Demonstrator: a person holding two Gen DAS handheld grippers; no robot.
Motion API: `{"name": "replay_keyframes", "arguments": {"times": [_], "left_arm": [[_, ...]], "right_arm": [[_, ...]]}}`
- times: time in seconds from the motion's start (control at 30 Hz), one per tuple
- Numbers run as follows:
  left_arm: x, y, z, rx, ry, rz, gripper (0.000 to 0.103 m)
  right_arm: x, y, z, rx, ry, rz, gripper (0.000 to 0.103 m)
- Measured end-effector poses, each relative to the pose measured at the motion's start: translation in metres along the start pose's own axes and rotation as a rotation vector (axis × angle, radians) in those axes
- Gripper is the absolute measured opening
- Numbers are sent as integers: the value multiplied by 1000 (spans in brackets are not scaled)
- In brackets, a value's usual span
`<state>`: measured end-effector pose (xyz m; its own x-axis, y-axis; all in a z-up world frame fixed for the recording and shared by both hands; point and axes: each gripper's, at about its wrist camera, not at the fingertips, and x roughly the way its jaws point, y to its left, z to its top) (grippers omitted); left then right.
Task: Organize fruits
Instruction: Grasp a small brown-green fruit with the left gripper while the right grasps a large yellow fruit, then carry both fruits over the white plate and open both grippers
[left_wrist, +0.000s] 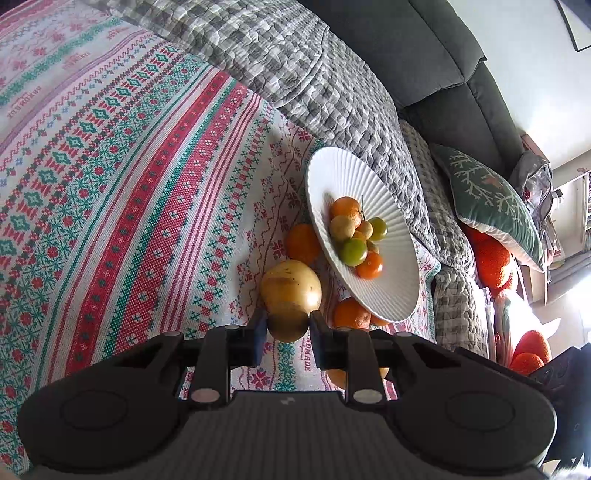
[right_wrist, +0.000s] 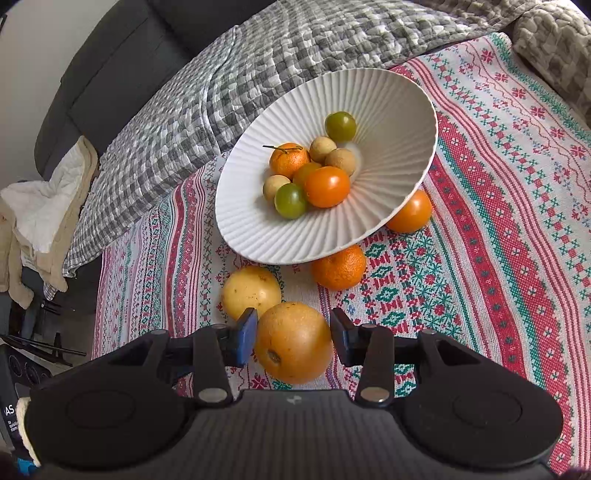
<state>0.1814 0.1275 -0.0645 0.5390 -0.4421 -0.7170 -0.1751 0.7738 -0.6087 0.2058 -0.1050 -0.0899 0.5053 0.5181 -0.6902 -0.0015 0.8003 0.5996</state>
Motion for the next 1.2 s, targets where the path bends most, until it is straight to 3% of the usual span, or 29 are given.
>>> {"name": "replay_keyframes", "arguments": {"times": [0.2,0.37,0.43,0.5,0.6,0.67,0.77,0.83,0.9,0.97,1.07,1.2], "left_arm": [[-13,-38,4,95,-23,-50,17],[-4,-61,15,141,-15,-51,17],[3,-71,22,163,-19,-64,17],[16,-81,27,184,-2,-68,17],[40,-91,32,208,28,-34,17],[48,-91,32,216,48,-17,17],[45,-82,27,212,40,-27,17],[38,-76,27,197,32,-30,17],[29,-71,27,184,18,-30,17],[18,-66,24,173,-2,-26,17],[9,-63,17,177,4,-16,17],[4,-61,10,202,2,25,17]], "right_arm": [[-22,-5,14,25,-77,3,36],[-27,-15,31,83,-91,23,33],[-30,-13,40,62,-135,54,3],[-31,-5,52,6,-168,33,4],[-24,4,59,-68,-198,-75,4],[-21,-2,56,-90,-177,-66,4],[-24,-11,44,-135,-145,-42,8],[-28,-15,34,-164,-119,-32,20],[-29,-18,23,-189,-86,-28,24],[-27,-14,13,-221,-55,-45,28],[-16,-5,5,-277,-36,-94,44],[8,7,1,-306,-2,-130,47]]}}
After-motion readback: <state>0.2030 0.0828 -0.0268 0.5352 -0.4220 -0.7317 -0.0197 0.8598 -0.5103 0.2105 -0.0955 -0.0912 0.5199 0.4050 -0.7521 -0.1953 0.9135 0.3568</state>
